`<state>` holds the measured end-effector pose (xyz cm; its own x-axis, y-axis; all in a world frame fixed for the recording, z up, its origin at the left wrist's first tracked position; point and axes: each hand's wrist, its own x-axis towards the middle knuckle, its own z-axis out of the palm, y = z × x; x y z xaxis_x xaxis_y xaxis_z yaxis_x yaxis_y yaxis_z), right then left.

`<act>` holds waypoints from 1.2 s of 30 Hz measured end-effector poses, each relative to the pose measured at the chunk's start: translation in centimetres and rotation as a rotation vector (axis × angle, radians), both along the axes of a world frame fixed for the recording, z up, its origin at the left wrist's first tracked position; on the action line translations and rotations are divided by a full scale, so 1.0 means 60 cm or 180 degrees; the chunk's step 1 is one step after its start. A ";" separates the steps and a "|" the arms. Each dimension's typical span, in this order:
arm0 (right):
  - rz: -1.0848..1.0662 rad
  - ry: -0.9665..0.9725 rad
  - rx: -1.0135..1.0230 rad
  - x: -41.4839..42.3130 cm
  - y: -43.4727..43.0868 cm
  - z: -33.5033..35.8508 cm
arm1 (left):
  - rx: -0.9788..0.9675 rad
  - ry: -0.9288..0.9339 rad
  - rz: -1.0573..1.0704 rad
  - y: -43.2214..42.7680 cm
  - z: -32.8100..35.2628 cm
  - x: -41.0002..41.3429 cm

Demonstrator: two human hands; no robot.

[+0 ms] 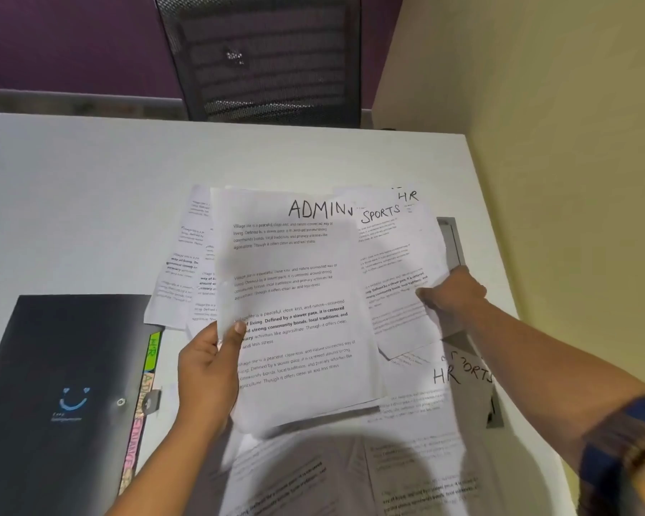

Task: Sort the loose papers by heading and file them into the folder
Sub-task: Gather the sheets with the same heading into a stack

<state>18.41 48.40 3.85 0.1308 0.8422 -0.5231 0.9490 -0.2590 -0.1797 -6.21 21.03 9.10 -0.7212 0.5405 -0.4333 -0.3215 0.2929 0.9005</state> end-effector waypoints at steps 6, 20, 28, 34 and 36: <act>-0.0805 0.1354 -0.0046 -0.005 0.006 0.002 | -0.0007 0.0008 0.0001 0.004 -0.014 0.005; -0.0734 0.1432 0.0397 -0.017 -0.014 0.013 | 0.0027 0.0141 -0.0086 0.003 -0.011 0.004; 0.0179 0.0486 0.1498 0.013 -0.009 0.108 | 0.0052 0.0128 -0.0128 -0.016 0.006 0.004; 0.0111 0.0679 0.2505 0.077 -0.028 0.207 | 0.0074 0.0068 -0.0128 -0.047 0.034 0.017; -0.0125 0.1001 0.2804 0.101 -0.050 0.243 | 0.0100 0.0117 -0.0116 -0.059 0.049 0.025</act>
